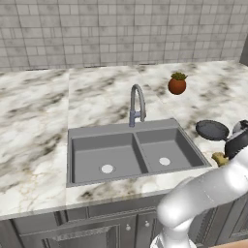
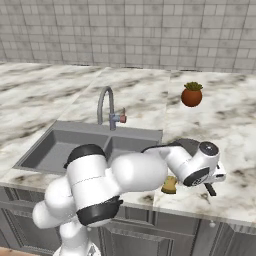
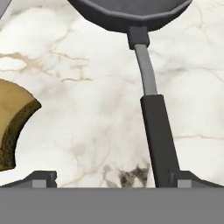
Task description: Pick the pan and sponge and place them into the sink. Then turn on the water.
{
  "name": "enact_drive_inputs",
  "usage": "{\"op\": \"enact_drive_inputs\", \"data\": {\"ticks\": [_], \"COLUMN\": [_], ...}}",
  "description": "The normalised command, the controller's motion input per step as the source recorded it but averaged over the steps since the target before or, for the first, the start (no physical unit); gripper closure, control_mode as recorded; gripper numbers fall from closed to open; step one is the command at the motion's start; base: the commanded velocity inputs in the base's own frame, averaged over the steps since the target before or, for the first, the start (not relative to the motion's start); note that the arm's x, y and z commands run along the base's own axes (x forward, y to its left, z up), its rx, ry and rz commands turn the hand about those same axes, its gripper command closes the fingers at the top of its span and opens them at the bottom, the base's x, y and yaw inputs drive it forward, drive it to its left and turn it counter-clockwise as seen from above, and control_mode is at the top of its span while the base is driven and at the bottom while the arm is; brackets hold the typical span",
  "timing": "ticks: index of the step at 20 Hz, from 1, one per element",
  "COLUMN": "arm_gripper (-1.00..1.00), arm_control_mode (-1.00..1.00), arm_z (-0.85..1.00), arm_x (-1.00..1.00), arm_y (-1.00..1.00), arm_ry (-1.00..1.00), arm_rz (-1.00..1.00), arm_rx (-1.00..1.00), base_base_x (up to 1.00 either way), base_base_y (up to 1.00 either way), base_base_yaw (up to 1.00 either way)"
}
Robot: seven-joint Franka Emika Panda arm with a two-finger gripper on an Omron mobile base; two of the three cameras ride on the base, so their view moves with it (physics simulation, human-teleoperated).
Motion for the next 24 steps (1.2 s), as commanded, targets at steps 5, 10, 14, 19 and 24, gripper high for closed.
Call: {"op": "enact_drive_inputs", "data": {"ticks": [5, 10, 14, 19, 24], "arm_gripper": [-1.0, -1.0, -1.0, 1.0, 1.0], "arm_control_mode": [-1.0, -1.0, -1.0, -1.0, -1.0], "arm_z": [-0.21, -0.2, -0.26, -0.44, -0.19], "arm_x": [0.22, 0.26, 0.3, 0.25, 0.09], "arm_y": [-0.36, -0.34, -0.17, 0.0, 0.0], "arm_ry": [0.0, 0.0, 0.02, 0.09, 0.04], "arm_rz": [0.0, 0.0, 0.0, 0.0, 0.01], "arm_rx": [0.0, 0.0, 0.0, 0.0, 0.0], "base_base_x": [0.0, 0.0, 0.0, 0.0, 0.0], "base_base_y": [0.0, 0.0, 0.0, 0.0, 0.0], "base_base_yaw": [0.0, 0.0, 0.0, 0.0, 0.0]}}
